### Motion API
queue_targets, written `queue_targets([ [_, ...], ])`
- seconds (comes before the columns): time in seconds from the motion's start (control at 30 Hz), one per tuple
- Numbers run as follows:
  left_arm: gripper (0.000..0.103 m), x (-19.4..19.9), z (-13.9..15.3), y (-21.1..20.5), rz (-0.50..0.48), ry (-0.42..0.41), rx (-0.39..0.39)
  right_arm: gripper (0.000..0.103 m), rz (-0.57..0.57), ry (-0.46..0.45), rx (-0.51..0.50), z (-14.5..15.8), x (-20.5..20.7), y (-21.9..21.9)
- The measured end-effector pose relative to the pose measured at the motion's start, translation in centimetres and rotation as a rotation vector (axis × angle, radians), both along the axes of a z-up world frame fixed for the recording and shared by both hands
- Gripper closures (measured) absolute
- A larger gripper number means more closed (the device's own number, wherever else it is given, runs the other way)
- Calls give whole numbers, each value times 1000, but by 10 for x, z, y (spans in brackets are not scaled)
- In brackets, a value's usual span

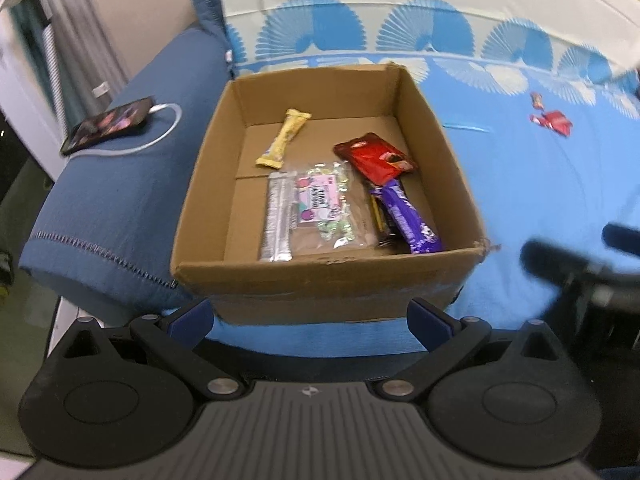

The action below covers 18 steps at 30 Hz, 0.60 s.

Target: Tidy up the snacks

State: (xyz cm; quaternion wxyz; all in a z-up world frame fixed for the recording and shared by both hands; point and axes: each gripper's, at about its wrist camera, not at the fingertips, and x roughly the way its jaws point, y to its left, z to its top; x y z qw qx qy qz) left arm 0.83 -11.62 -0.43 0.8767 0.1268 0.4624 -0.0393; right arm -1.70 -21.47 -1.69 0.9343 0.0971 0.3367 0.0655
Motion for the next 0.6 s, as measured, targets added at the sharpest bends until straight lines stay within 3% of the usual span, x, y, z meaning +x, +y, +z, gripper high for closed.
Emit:
queue_targets([
  [0.23, 0, 21, 0, -58, -122, -3, 52, 0, -199, -9, 11, -6, 6, -69],
  [0.6, 0, 90, -7, -177, -219, 70, -15, 0, -488, 32, 42, -31, 25, -192],
])
